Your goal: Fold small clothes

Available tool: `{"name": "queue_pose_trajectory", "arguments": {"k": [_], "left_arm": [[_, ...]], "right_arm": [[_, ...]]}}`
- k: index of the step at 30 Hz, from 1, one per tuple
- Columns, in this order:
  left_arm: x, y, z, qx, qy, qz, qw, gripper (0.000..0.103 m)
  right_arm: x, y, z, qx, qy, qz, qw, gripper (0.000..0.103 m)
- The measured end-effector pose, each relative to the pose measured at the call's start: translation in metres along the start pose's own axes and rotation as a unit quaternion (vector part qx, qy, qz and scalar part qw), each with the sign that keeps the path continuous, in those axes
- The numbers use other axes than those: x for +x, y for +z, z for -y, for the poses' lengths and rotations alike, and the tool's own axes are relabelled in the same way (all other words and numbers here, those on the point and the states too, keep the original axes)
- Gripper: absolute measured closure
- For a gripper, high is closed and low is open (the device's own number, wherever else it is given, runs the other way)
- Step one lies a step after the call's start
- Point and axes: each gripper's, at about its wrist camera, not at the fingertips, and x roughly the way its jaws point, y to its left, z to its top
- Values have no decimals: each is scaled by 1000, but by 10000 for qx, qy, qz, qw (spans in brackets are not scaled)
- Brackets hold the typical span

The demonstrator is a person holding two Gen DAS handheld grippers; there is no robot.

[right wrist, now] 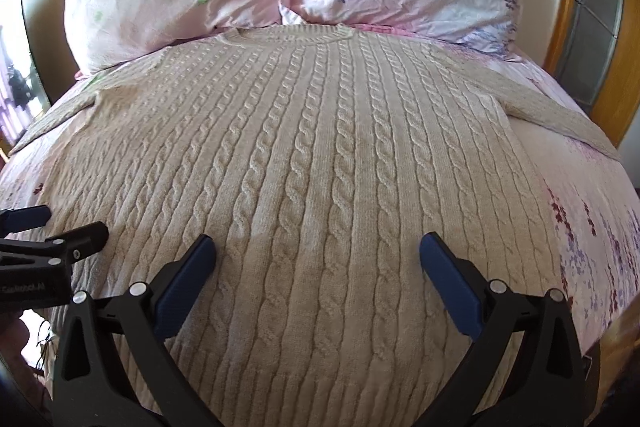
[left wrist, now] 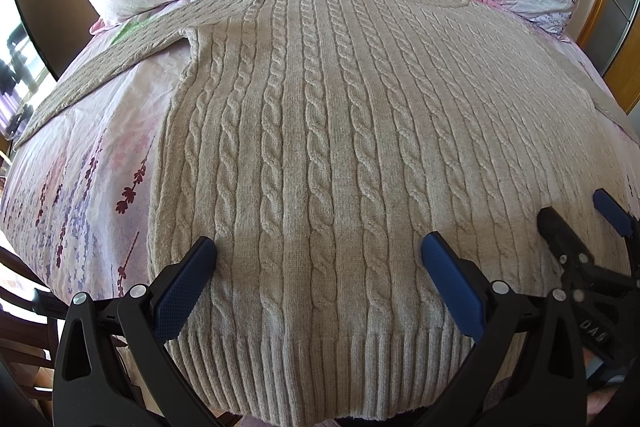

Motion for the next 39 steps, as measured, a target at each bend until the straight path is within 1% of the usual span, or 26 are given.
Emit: {"name": "queue_pose_trajectory", "arguments": {"k": [1, 3, 4, 6, 7, 9, 11, 12, 14, 17, 18, 19, 20, 21, 22, 24, 25, 27, 28, 31, 33, 34, 36, 37, 38, 39], "left_arm": [[-2, 0, 0, 79, 1, 32, 10000, 1], [-3, 2, -1, 258, -139, 43, 9996, 1], [-2, 5, -7, 240, -286, 31, 9993, 1], [-6, 13, -26, 1, -610, 184, 9980, 1], [-9, 17, -36, -159, -727, 344, 9966, 1], [-16, 23, -63, -545, -1015, 756, 9905, 1], [-20, 25, -93, -946, -1549, 1217, 9758, 1], [-21, 26, -106, -1113, -1720, 1359, 9693, 1], [-22, 28, -130, -1390, -1697, 1618, 9621, 1], [-24, 34, -158, -1624, -1250, 1943, 9593, 1], [-22, 37, -169, -1737, -1110, 1949, 9589, 1], [-18, 39, -179, -1876, -981, 1898, 9587, 1], [-14, 42, -191, -2033, -913, 1825, 9576, 1], [-9, 43, -204, -2201, -921, 1743, 9554, 1], [-5, 43, -217, -2404, -1016, 1688, 9505, 1], [1, 40, -243, -2846, -1212, 1638, 9367, 1], [2, 39, -255, -3015, -1266, 1615, 9311, 1], [-1, 35, -276, -3266, -1254, 1720, 9209, 1], [-4, 33, -285, -3346, -1185, 1823, 9169, 1], [-8, 31, -306, -3562, -970, 1965, 9084, 1], [-8, 30, -319, -3781, -965, 1987, 8990, 2], [-5, 32, -324, -3904, -964, 1961, 8943, 7], [0, 29, -336, -4164, -1082, 1902, 8825, 15], [4, 28, -341, -4295, -1112, 1841, 8771, 19], [7, 27, -347, -4428, -1142, 1779, 8713, 19], [11, 26, -351, -4521, -1148, 1735, 8674, 21]], "right_arm": [[-4, 7, 19, 235, 224, 62, 9995, 2], [-15, 27, 72, 1036, 524, 452, 9922, 2], [-24, 39, 107, 1536, 488, 651, 9848, 2], [-34, 56, 181, 2541, 156, 892, 9629, 5], [-35, 62, 215, 2958, -41, 953, 9505, 20], [-28, 69, 284, 3769, -416, 899, 9209, 44], [-15, 66, 343, 4548, -657, 734, 8851, 58], [-8, 63, 366, 4825, -747, 677, 8701, 60], [4, 59, 399, 5211, -906, 552, 8469, 64], [22, 51, 429, 5561, -1044, 418, 8235, 68], [27, 50, 434, 5639, -981, 513, 8184, 69], [30, 51, 439, 5646, -1038, 529, 8171, 76], [34, 52, 442, 5639, -1110, 528, 8166, 84], [38, 53, 447, 5649, -1133, 548, 8155, 88], [43, 54, 452, 5642, -1153, 565, 8156, 96], [47, 61, 452, 5533, -1197, 618, 8220, 97], [39, 69, 446, 5330, -1317, 797, 8320, 97], [14, 101, 408, 4412, -1465, 1352, 8750, 97], [4, 119, 377, 3891, -1347, 1606, 8970, 97], [-18, 165, 265, 2470, -371, 2076, 9458, 97], [-19, 182, 178, 1498, 380, 2069, 9661, 97], [-11, 186, 134, 1042, 799, 1933, 9723, 95], [23, 186, 49, 320, 1747, 1173, 9771, 73], [46, 180, 12, 49, 2213, 618, 9732, 48], [64, 171, -18, -140, 2501, 180, 9679, 44], [75, 162, -39, -287, 2629, -55, 9644, 44]]}}
